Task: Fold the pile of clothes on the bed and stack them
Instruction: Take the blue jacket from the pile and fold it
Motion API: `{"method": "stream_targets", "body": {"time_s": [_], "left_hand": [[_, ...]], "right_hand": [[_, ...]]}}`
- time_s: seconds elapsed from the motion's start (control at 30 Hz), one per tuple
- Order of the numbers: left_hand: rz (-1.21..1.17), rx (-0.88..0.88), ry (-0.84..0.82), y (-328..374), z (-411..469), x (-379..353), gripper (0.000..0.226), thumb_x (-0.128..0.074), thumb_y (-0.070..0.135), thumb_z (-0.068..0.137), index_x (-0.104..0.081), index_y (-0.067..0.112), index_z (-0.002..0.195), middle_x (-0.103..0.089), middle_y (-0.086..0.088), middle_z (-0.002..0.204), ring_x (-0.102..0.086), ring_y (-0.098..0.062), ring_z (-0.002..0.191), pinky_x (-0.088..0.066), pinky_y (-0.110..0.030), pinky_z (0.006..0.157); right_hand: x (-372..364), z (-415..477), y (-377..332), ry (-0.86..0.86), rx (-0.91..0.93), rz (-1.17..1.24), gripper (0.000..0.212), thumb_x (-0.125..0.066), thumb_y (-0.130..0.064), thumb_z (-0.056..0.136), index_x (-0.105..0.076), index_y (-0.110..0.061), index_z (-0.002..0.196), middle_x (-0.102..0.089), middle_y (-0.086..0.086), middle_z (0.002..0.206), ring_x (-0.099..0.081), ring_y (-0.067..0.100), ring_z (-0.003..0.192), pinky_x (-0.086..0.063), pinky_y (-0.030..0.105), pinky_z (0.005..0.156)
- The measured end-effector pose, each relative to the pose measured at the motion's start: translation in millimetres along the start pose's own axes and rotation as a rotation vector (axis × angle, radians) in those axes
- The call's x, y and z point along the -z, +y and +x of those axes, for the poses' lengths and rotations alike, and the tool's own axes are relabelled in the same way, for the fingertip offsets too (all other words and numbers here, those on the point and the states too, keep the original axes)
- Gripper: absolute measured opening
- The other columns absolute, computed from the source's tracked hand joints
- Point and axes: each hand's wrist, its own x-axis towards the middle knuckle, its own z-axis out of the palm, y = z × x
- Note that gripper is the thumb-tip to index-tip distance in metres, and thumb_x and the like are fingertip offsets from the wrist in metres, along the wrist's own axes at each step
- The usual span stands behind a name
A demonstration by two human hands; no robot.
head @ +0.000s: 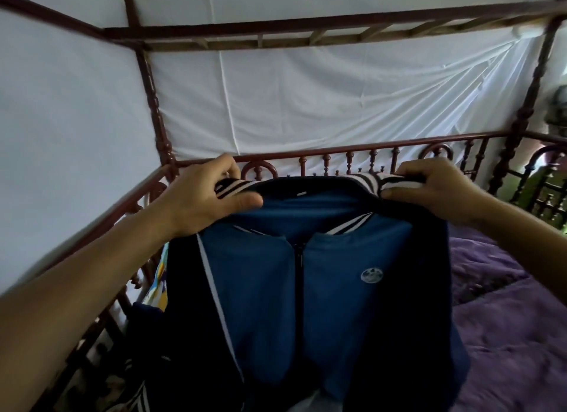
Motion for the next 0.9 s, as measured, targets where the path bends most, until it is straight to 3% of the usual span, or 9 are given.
{"method": "stream_targets", "body": {"time_s": [0.1, 0.27, 0.33, 0.4, 0.53, 0.63, 0.73, 0.8, 0.9], "left_hand": [[0.121, -0.056, -0.178, -2, 15, -14, 0.054, -0.083, 0.066, 0.047, -0.054, 0.033, 0.078, -0.063, 0.016, 0.074, -0.059, 0.002, 0.069, -0.039, -0.012, 0.055], [0.292, -0.084, -0.199, -18, 58, -75, 0.031, -0.086, 0.026, 0.063, -0.055, 0.022, 0.058, -0.055, 0.009, 0.055, -0.059, -0.015, 0.061, -0.033, -0.024, 0.051], [0.187, 0.015, -0.152, -31, 72, -94, 0.029, -0.083, 0.02, 0.07, -0.059, 0.023, 0.055, -0.053, 0.011, 0.046, -0.054, -0.003, 0.054, -0.032, -0.016, 0.048], [0.063, 0.11, -0.082, -40, 84, -115, 0.014, -0.079, 0.014, 0.076, -0.07, 0.016, 0.066, -0.055, 0.014, 0.049, -0.048, 0.005, 0.053, -0.033, -0.01, 0.048], [-0.112, 0.227, 0.117, -14, 122, -167, 0.008, -0.068, 0.01, 0.086, -0.073, 0.016, 0.09, -0.062, 0.006, 0.068, -0.054, -0.006, 0.062, -0.041, -0.014, 0.056], [-0.128, 0.169, 0.24, 27, 157, -201, 0.012, -0.065, 0.011, 0.087, -0.074, 0.008, 0.094, -0.071, -0.012, 0.082, -0.067, -0.029, 0.08, -0.051, -0.03, 0.073], [0.003, 0.129, 0.316, 68, 184, -248, 0.019, -0.055, 0.005, 0.084, -0.072, 0.001, 0.09, -0.07, -0.024, 0.085, -0.066, -0.038, 0.084, -0.047, -0.039, 0.071], [0.068, 0.112, 0.28, 94, 194, -292, 0.024, -0.05, -0.003, 0.082, -0.072, -0.001, 0.093, -0.068, -0.028, 0.088, -0.065, -0.042, 0.085, -0.046, -0.038, 0.072], [0.175, 0.152, 0.128, 125, 197, -370, 0.03, -0.047, -0.001, 0.085, -0.069, 0.007, 0.104, -0.067, -0.026, 0.097, -0.062, -0.044, 0.09, -0.049, -0.043, 0.077]], "right_hand": [[31, -17, 5, -0.036, -0.035, 0.073, 0.045, -0.071, -0.057, 0.063, -0.074, -0.015, 0.08, -0.064, -0.01, 0.068, -0.055, 0.002, 0.065, -0.047, 0.021, 0.06], [52, -60, 29, -0.009, -0.03, 0.025, 0.032, -0.06, -0.042, 0.084, -0.061, -0.02, 0.061, -0.043, -0.014, 0.051, -0.038, -0.005, 0.05, -0.031, 0.012, 0.045], [66, -85, 50, 0.068, -0.078, 0.018, 0.031, -0.058, -0.043, 0.086, -0.066, -0.017, 0.07, -0.048, -0.011, 0.055, -0.042, -0.003, 0.053, -0.035, 0.017, 0.046], [80, -114, 71, 0.106, -0.124, -0.019, 0.03, -0.056, -0.042, 0.087, -0.069, -0.017, 0.078, -0.056, -0.007, 0.059, -0.046, -0.003, 0.057, -0.04, 0.02, 0.049], [97, -169, 106, 0.123, -0.174, -0.059, 0.027, -0.054, -0.04, 0.089, -0.059, -0.025, 0.067, -0.053, -0.019, 0.056, -0.045, -0.006, 0.05, -0.031, 0.007, 0.047], [110, -205, 143, 0.173, -0.271, 0.017, 0.037, -0.054, -0.04, 0.088, -0.053, -0.009, 0.066, -0.043, -0.01, 0.054, -0.036, -0.003, 0.051, -0.029, 0.017, 0.046], [119, -240, 179, 0.208, -0.359, 0.094, 0.039, -0.055, -0.039, 0.088, -0.044, -0.012, 0.062, -0.036, -0.012, 0.053, -0.03, 0.0, 0.05, -0.025, 0.019, 0.044], [119, -265, 207, 0.201, -0.39, 0.002, 0.038, -0.055, -0.041, 0.089, -0.041, -0.022, 0.059, -0.037, -0.012, 0.051, -0.032, 0.001, 0.048, -0.027, 0.021, 0.046], [120, -301, 263, 0.174, -0.447, -0.475, 0.037, -0.055, -0.044, 0.093, -0.042, -0.024, 0.065, -0.057, -0.005, 0.063, -0.055, 0.019, 0.06, -0.034, 0.031, 0.053]]}}
